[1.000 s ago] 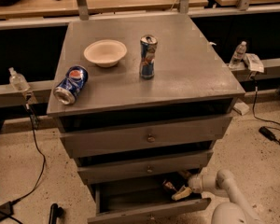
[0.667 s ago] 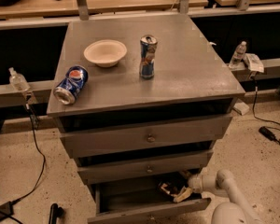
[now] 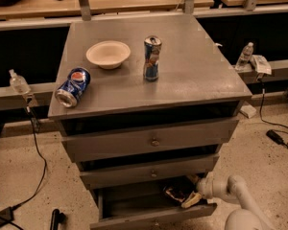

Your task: Place orange can into bottom drawer

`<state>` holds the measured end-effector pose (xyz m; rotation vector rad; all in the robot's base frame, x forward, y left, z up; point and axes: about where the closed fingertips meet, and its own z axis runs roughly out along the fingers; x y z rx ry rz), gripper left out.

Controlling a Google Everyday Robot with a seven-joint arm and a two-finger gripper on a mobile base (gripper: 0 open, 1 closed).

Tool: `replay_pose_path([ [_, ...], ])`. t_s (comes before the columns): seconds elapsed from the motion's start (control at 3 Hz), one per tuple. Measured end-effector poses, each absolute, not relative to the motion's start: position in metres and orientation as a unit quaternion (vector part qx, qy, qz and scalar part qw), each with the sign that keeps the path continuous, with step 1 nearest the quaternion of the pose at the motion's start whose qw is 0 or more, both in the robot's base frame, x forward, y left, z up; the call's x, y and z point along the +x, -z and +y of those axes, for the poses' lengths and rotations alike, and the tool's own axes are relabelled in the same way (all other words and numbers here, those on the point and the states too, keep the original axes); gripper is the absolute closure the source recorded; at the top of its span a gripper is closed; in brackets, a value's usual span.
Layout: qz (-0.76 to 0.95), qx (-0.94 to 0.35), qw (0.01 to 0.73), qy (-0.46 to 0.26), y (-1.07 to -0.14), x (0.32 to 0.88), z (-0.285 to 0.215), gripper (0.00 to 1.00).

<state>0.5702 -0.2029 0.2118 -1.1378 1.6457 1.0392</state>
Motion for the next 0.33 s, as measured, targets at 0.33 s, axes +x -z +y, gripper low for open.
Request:
replay_pose_path([
  [0.33, 0.66, -0.455, 0.43, -0.417, -0.2127, 0.569, -0.2041, 0.0],
])
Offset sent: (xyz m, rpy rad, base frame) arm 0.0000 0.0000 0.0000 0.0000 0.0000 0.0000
